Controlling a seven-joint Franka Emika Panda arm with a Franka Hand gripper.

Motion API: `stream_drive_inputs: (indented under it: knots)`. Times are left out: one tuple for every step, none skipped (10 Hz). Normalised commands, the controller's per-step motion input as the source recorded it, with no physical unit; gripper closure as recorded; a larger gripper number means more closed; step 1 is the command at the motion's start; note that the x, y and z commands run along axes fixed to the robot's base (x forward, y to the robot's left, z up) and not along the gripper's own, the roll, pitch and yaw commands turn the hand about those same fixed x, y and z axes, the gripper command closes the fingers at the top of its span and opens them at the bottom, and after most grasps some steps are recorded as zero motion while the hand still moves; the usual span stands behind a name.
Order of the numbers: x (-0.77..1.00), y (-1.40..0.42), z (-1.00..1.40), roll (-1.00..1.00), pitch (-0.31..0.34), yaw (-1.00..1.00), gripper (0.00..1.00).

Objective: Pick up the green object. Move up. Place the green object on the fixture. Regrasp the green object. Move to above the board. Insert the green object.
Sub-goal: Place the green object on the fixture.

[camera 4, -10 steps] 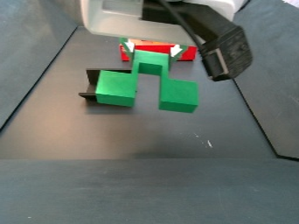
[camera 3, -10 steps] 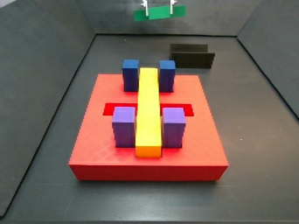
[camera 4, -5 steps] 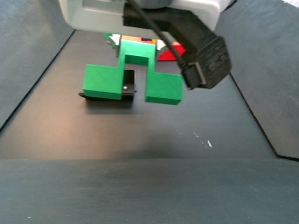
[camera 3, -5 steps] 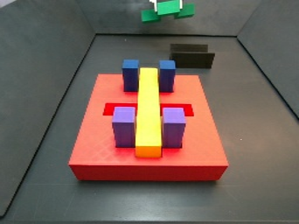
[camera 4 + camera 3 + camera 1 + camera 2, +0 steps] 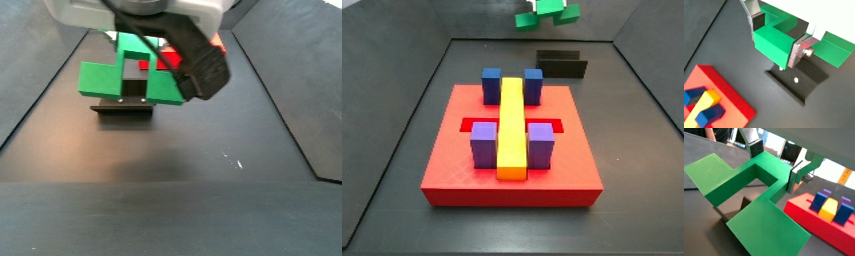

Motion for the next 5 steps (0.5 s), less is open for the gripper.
stream_drive_inputs:
  knots:
    - [0.47, -0.30, -0.04, -0.43, -0.097, -0.09, 1.00]
    - [0.47, -0.34, -0.02, -0.42, -0.089, -0.07, 1.00]
    - [0.41, -0.44, 0.00, -0.25, -0.029, -0.02, 1.00]
    - [0.37, -0.52, 0.00, 0.00, 0.000, 0.00, 1.00]
    - [0.31, -0.45, 0.00, 0.00, 0.000, -0.03, 1.00]
